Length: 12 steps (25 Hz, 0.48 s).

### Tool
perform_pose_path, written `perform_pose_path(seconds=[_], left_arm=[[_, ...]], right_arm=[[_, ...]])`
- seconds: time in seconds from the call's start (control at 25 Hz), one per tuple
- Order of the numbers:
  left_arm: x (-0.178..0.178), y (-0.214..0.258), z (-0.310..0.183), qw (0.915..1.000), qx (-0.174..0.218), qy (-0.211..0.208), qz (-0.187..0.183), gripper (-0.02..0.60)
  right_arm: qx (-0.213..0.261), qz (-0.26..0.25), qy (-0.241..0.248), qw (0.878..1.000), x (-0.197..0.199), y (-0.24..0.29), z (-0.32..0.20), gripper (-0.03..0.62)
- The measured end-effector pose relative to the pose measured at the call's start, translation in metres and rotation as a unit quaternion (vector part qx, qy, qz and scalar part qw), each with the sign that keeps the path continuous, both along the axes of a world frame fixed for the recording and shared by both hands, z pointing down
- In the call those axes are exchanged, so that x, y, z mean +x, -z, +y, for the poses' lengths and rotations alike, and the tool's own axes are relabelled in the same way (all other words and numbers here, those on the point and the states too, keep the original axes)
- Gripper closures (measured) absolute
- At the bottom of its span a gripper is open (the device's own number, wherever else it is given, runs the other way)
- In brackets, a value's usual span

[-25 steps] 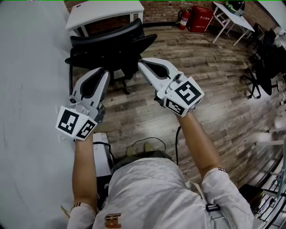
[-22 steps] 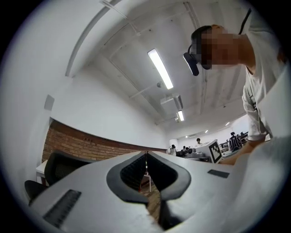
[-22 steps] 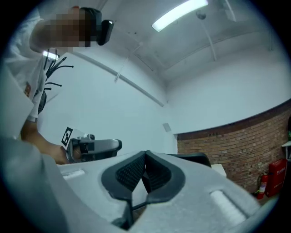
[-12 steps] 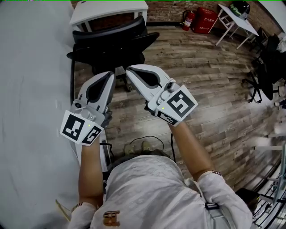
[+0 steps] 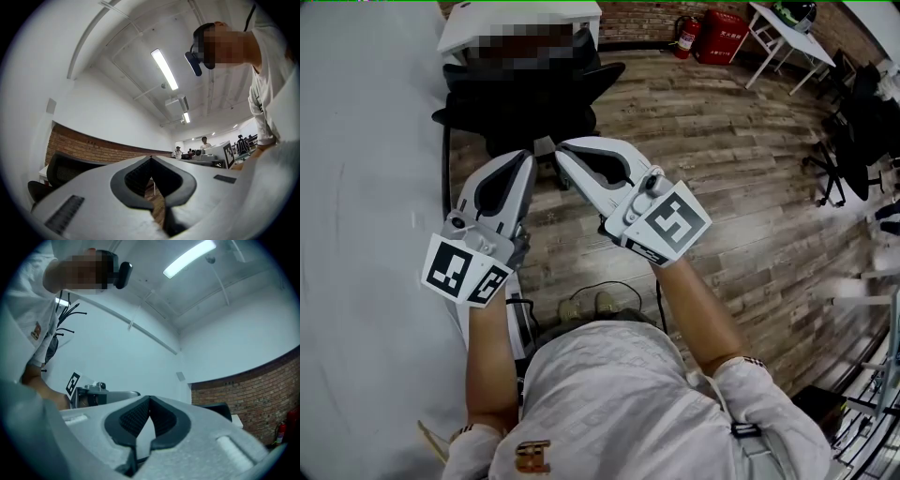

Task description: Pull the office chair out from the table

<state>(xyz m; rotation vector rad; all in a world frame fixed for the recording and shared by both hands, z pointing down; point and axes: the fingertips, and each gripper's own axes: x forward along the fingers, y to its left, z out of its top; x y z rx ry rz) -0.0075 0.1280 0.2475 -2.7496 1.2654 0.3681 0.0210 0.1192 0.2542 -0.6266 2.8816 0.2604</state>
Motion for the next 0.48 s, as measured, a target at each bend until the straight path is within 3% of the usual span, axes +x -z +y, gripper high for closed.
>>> perform_pose_path(seconds=[0.48], left_arm=[[-0.0022, -0.0021, 0.0034, 1.0000, -0.001, 0.000, -0.003, 0.581]], right_arm=[[-0.008, 0.004, 0.001, 1.000, -0.0021, -0.0041, 0.0018, 0.594]])
